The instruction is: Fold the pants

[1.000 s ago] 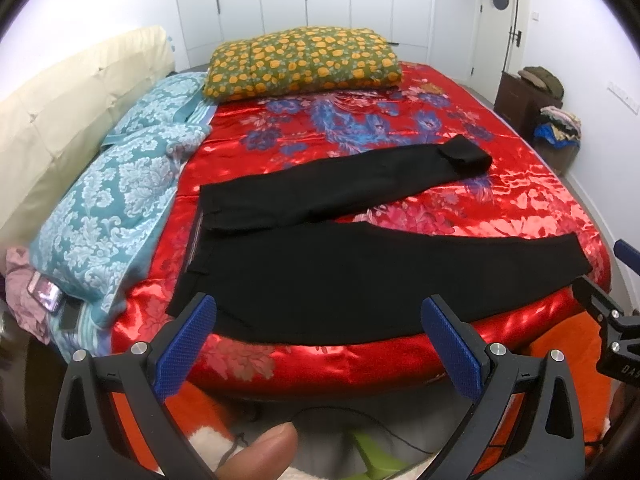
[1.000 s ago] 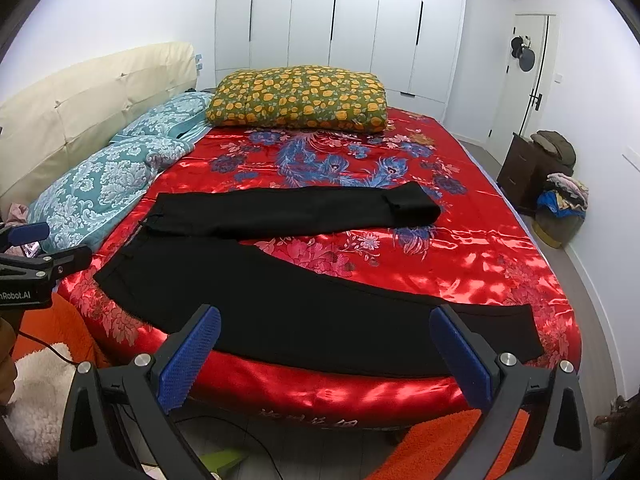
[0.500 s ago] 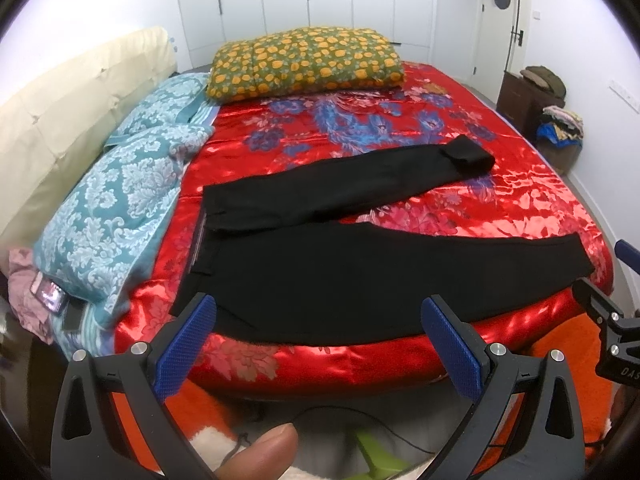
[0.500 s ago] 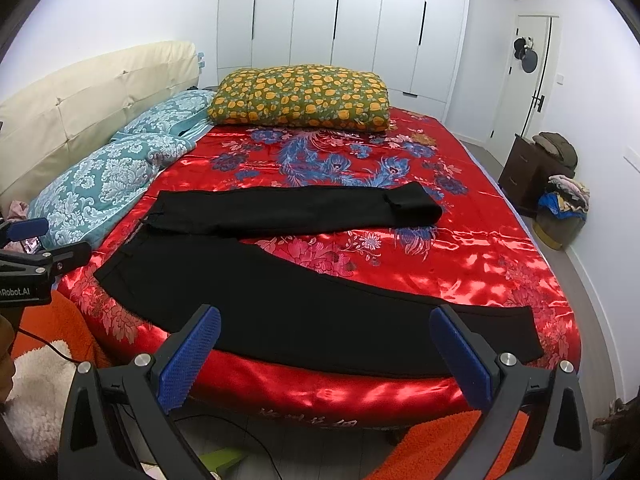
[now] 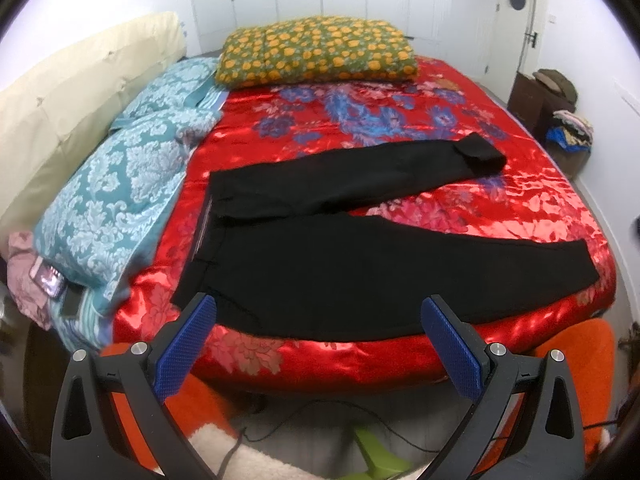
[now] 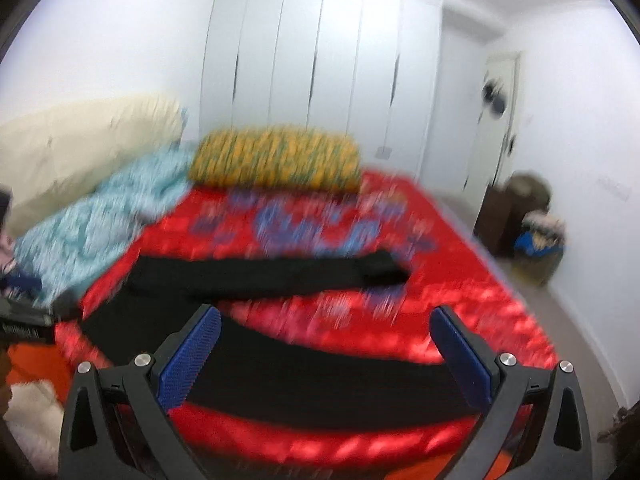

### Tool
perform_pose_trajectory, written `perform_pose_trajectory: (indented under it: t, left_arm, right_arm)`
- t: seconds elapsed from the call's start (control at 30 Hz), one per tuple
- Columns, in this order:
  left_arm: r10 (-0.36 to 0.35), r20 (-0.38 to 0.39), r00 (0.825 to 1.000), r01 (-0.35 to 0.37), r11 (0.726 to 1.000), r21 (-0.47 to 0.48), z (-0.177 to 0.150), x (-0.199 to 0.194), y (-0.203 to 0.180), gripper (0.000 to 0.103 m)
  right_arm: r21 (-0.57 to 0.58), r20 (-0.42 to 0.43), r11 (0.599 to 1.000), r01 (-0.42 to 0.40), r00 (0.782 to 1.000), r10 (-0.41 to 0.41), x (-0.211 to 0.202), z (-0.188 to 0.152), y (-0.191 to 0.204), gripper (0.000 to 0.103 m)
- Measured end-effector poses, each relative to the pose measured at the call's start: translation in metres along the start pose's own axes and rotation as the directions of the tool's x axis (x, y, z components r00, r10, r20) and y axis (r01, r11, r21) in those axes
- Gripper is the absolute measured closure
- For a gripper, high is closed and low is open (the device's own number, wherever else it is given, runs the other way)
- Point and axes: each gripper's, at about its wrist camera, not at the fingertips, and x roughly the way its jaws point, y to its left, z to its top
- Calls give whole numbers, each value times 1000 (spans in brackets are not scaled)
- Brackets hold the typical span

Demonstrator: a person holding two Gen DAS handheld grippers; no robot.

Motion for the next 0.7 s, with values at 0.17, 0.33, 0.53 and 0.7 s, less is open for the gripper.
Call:
perform_pose_trajectory:
  t: [0.17,0.33,0.53,0.7]
  left_arm:
    - [17,-54,998,-17,1000,-4,8,15,-3,1]
    - [29,-85,996,-31,999,-31,19,32,-3,1]
    - [17,-151,988,-21,999,-25,19,64,-18,1]
    - [32,-247,969,-38,999,-17,21,100,-35,1]
  right_arm:
    - [90,-105,976,-196,973,205,45,-7,-23,0]
    - [-41,-191,993,-111,976,102,119,-16,-43,0]
    - [-289,-339,957,-2,935,-101,301,-32,-109,0]
    - [-447,-415,895,-8,888,-199,447,-28,-147,2]
